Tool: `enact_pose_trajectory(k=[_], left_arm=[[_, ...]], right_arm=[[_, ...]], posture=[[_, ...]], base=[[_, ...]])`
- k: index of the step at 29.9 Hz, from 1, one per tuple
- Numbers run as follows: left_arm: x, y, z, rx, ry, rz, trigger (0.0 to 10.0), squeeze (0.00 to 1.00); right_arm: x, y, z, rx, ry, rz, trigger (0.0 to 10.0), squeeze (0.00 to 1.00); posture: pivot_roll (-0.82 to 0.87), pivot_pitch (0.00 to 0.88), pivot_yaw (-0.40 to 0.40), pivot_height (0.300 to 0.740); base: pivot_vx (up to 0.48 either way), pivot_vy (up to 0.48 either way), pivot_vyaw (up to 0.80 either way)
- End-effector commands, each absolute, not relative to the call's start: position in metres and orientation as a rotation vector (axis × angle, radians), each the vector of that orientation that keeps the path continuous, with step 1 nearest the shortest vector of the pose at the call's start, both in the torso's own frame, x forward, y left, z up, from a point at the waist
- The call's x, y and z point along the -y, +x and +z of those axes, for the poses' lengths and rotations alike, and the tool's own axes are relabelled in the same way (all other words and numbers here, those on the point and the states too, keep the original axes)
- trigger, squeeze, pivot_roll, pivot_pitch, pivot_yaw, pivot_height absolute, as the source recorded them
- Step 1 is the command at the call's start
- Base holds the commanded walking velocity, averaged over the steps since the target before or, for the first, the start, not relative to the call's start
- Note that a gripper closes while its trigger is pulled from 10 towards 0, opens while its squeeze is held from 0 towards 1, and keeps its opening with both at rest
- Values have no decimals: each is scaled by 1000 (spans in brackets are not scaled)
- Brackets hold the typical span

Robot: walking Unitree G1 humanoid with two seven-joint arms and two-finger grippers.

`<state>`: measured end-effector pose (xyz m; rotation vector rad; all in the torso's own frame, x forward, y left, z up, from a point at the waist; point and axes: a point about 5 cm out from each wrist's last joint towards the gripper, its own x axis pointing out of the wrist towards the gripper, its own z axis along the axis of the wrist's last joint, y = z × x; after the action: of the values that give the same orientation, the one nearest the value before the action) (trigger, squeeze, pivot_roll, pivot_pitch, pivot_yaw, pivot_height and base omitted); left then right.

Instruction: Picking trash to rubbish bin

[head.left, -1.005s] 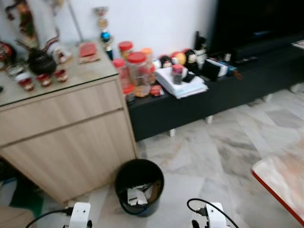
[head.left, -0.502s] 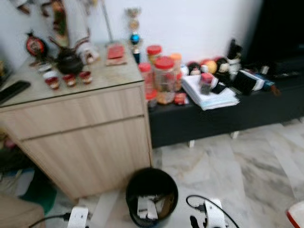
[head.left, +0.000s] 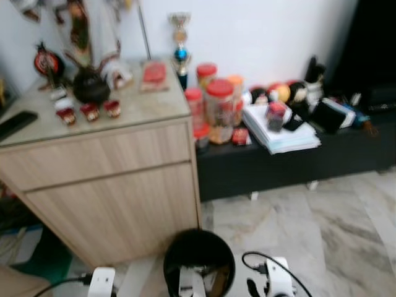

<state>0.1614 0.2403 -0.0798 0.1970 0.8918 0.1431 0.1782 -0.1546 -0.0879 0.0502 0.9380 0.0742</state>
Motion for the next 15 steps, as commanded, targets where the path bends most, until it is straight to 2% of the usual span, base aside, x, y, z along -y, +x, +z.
enact_pose_trajectory(k=[1, 15], left_arm=[[-239, 168, -77, -877, 202, 141, 10000, 0], [-231, 194, -65, -775, 215, 102, 10000, 0]], right_arm=[[159, 184, -85, -921, 45, 68, 10000, 0], [158, 207, -73, -862, 27, 98, 10000, 0]], posture=[[52, 8, 60, 740], [63, 0, 44, 740]], base=[[341, 0, 0], [335, 0, 0]])
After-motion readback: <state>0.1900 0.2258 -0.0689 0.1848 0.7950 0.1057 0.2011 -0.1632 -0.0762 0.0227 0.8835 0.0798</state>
